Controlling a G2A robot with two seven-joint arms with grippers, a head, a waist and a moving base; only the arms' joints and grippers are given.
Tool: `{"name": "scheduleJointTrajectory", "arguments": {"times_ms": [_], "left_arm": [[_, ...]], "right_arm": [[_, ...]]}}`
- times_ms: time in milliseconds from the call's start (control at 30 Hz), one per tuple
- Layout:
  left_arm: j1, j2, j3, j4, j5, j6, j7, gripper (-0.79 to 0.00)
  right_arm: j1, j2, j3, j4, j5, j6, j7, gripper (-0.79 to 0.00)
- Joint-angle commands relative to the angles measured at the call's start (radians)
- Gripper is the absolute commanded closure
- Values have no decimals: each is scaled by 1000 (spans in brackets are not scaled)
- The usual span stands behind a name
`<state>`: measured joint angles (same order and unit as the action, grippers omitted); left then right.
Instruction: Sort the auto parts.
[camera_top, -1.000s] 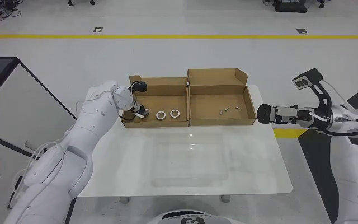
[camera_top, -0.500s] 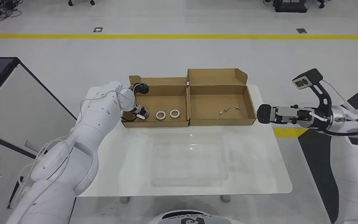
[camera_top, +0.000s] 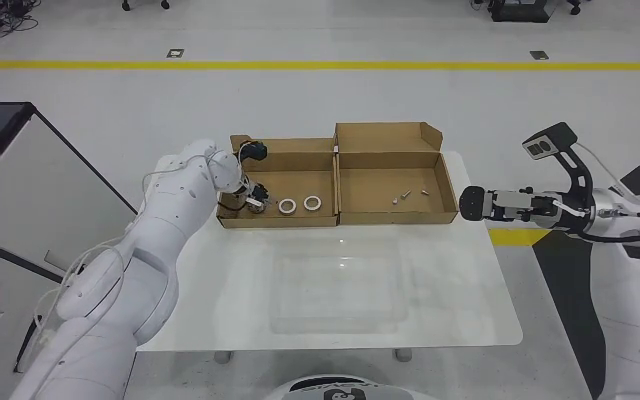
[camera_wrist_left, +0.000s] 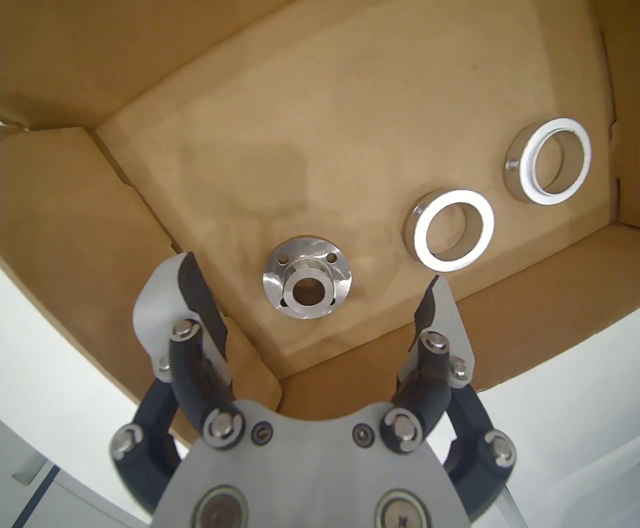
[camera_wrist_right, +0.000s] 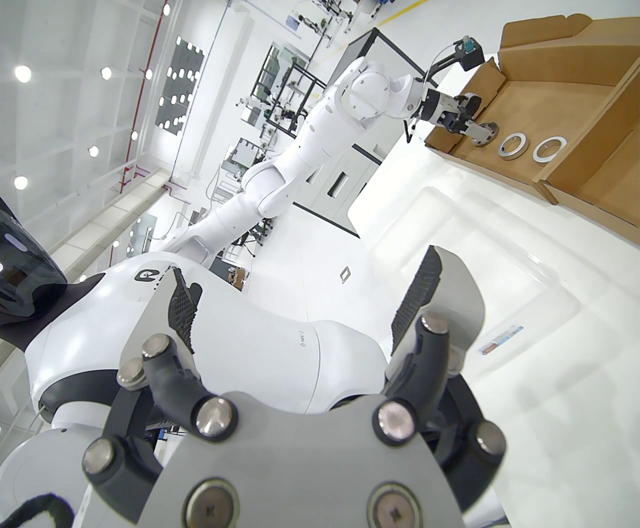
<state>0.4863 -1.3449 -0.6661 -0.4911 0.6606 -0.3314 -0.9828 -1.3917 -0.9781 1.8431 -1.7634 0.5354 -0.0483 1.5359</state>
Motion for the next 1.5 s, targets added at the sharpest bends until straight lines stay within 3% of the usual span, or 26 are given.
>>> {"name": "scheduleJointTrajectory", "arguments": {"times_ms": [0, 233, 433, 667, 900, 1167, 1467], "left_arm": [[-3, 4, -13, -22, -13, -10, 2, -785], [13, 38, -83, -161, -73, -56, 3, -785], [104, 97, -210, -434, -171, -90, -21, -785], [341, 177, -431, -911, -329, -31, -99, -785], [563, 220, -605, -1243, -511, 24, -129, -785], [712, 245, -727, -1453, -657, 55, -142, -785], [776, 257, -767, -1533, -714, 79, -150, -785]], "right_arm": [[0, 0, 0, 0, 0, 0, 0, -785], [0, 0, 0, 0, 0, 0, 0, -785], [0, 0, 0, 0, 0, 0, 0, -785], [0, 0, 0, 0, 0, 0, 0, -785], [0, 0, 0, 0, 0, 0, 0, -785], [0, 0, 0, 0, 0, 0, 0, -785], [0, 0, 0, 0, 0, 0, 0, -785]]}}
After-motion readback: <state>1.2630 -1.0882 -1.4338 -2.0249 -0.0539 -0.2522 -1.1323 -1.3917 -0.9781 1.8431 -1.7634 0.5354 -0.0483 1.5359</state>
